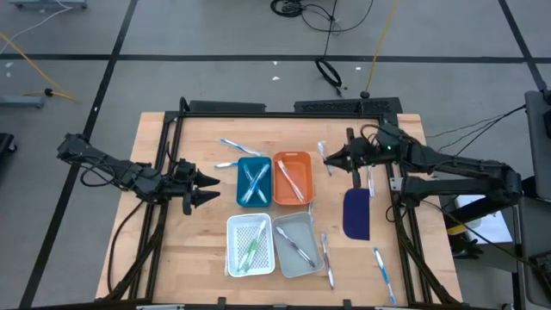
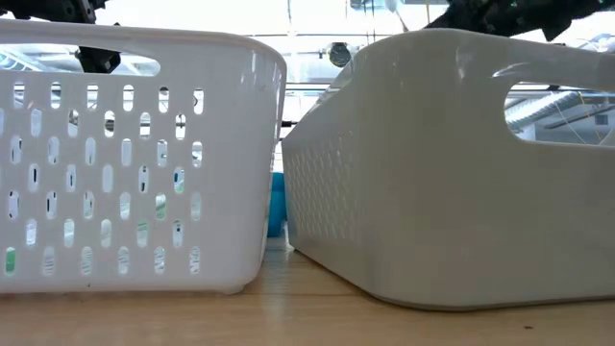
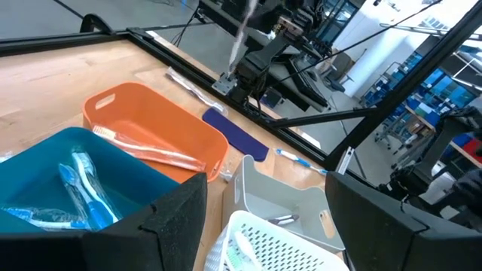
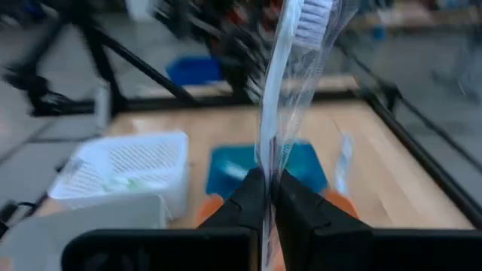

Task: Pick & Place Toothbrushes
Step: Put the purple toothbrush into the gray bin

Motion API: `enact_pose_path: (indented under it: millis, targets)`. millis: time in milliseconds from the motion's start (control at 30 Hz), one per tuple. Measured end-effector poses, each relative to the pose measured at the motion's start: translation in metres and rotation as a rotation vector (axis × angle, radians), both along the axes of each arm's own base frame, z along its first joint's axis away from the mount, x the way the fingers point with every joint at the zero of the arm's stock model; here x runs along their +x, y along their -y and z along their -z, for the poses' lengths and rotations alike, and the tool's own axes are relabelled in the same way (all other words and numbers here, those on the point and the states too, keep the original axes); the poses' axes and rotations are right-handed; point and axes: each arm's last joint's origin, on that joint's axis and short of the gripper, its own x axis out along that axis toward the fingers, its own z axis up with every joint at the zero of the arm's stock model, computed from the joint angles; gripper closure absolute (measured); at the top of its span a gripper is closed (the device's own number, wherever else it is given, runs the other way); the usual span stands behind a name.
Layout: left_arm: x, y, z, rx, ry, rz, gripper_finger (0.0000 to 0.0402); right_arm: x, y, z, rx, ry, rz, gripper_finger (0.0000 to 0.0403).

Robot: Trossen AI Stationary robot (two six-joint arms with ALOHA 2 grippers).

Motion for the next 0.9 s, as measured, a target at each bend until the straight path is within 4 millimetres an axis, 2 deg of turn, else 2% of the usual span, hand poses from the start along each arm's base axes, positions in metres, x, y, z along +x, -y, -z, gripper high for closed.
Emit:
enact_pose_path:
  millis: [200,400,533,733,900]
  targets:
    - [0.000,0.000,0.000,-0.002,0.000,-0.001,0.0131,-0.004,-0.013,0.009,-0.130,0.324,-0.133,0.0394]
    - [0.000,0.000,0.000,0.001,0.000,0.000,0.0131,-0.018,-0.024,0.025,-0.185,0.573,-0.326,0.0394]
    - [0.000,0.000,0.000,0.005,-0.001,0.000,0.0131,-0.032,-0.030,0.031,-0.126,0.689,-0.479,0.0394]
    - [0.000,-0.001,0.000,0.007,-0.001,-0.006,0.0131,-0.056,-0.039,0.026,-0.025,0.804,-0.714,0.0394]
    - [0.001,-0.002,0.000,0.008,-0.001,-0.018,0.0131,-0.060,-0.040,0.025,0.009,0.800,-0.763,0.0394]
